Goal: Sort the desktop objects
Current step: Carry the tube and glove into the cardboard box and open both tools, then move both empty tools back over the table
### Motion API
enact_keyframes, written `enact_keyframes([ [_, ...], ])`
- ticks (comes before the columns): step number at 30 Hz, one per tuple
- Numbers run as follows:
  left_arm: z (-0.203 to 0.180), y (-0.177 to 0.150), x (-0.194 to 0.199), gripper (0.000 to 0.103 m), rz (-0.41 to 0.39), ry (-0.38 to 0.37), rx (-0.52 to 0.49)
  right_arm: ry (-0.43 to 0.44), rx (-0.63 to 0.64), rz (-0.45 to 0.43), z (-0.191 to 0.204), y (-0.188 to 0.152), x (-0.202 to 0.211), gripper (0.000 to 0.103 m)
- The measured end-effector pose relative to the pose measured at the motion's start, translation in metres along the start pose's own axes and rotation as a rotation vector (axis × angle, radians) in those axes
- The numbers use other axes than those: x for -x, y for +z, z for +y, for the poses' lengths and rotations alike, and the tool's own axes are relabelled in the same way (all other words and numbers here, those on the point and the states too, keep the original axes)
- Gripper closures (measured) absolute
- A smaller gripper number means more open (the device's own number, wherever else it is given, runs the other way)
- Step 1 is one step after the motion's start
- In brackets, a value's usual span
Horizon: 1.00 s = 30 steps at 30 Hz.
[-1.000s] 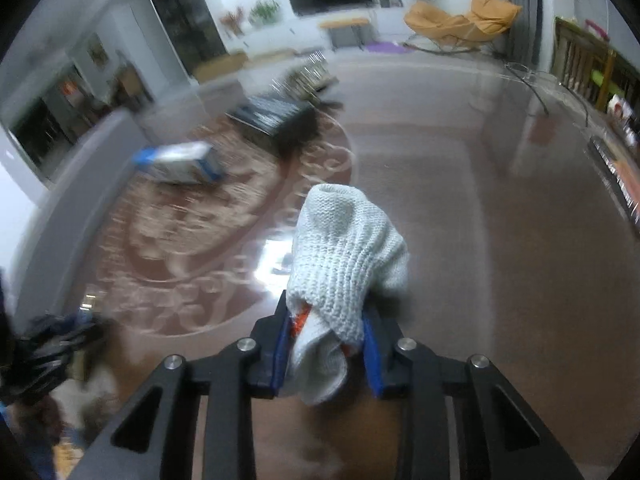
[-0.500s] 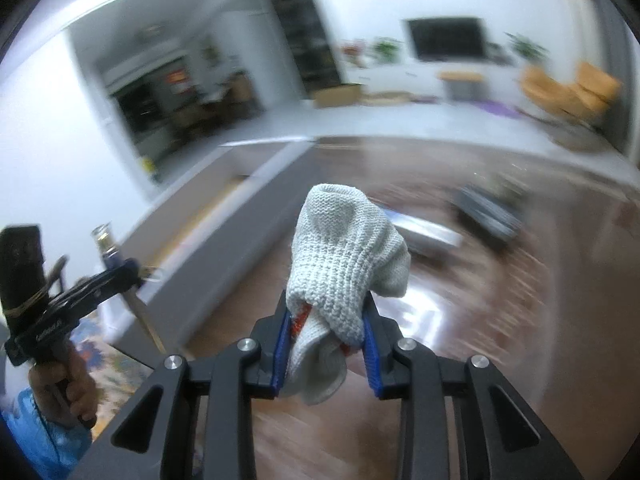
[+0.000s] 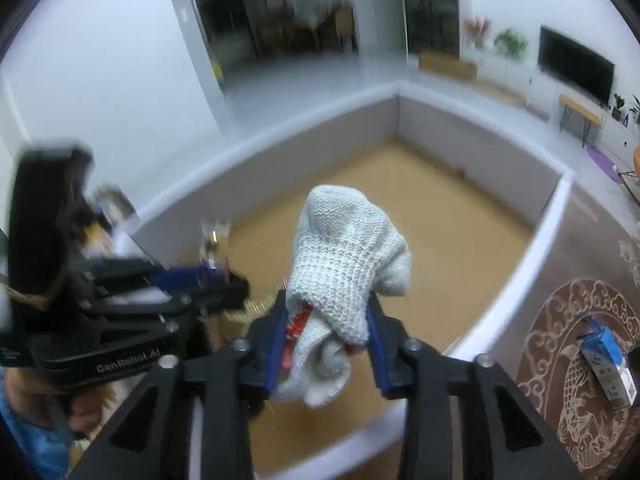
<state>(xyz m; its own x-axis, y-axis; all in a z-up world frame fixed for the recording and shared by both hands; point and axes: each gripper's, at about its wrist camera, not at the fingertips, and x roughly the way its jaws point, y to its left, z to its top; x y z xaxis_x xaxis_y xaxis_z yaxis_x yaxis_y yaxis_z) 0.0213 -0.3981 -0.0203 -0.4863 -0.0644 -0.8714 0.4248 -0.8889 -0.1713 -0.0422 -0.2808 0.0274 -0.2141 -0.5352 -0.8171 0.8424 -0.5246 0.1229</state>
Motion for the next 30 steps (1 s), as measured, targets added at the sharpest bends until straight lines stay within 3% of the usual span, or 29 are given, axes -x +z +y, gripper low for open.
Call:
enact_keyframes([
  [1, 0.002, 0.0, -0.004, 0.055, 0.016, 0.035, 0.004, -0.007, 0.004, 0.024, 0.003, -0.002, -0.007, 0.048],
  [2, 0.005, -0.001, -0.006, 0.032, 0.019, 0.062, 0.01, -0.008, 0.006, 0.038, 0.006, -0.003, -0.013, 0.033],
  [4, 0.009, -0.005, 0.001, 0.011, -0.031, 0.098, 0.026, -0.003, -0.003, 0.02, 0.004, -0.006, -0.012, 0.019],
  [9, 0.011, -0.018, 0.034, 0.01, -0.19, 0.172, 0.074, -0.053, -0.002, -0.153, -0.015, -0.022, 0.04, 0.011],
  [12, -0.009, -0.031, 0.06, 0.01, -0.283, 0.157, 0.077, -0.138, -0.017, -0.278, -0.044, -0.056, 0.088, 0.003],
  [15, -0.05, -0.04, 0.094, 0.01, -0.381, 0.101, 0.014, -0.261, -0.058, -0.343, -0.083, -0.102, 0.12, 0.0],
  [19, -0.126, -0.057, 0.118, 0.0, -0.444, -0.021, -0.107, -0.43, -0.196, -0.299, -0.163, -0.188, 0.146, 0.0],
  [21, -0.17, -0.066, 0.116, 0.0, -0.434, -0.095, -0.174, -0.519, -0.281, -0.228, -0.209, -0.236, 0.151, 0.0],
  [24, -0.235, -0.08, 0.087, 0.0, -0.347, -0.183, -0.259, -0.621, -0.385, -0.145, -0.259, -0.291, 0.162, 0.0],
  [26, -0.263, -0.09, 0.061, 0.0, -0.299, -0.199, -0.29, -0.667, -0.454, -0.11, -0.286, -0.323, 0.17, 0.0],
  [30, -0.33, -0.104, -0.016, 0.0, -0.185, -0.185, -0.343, -0.667, -0.564, -0.083, -0.326, -0.362, 0.185, 0.0],
])
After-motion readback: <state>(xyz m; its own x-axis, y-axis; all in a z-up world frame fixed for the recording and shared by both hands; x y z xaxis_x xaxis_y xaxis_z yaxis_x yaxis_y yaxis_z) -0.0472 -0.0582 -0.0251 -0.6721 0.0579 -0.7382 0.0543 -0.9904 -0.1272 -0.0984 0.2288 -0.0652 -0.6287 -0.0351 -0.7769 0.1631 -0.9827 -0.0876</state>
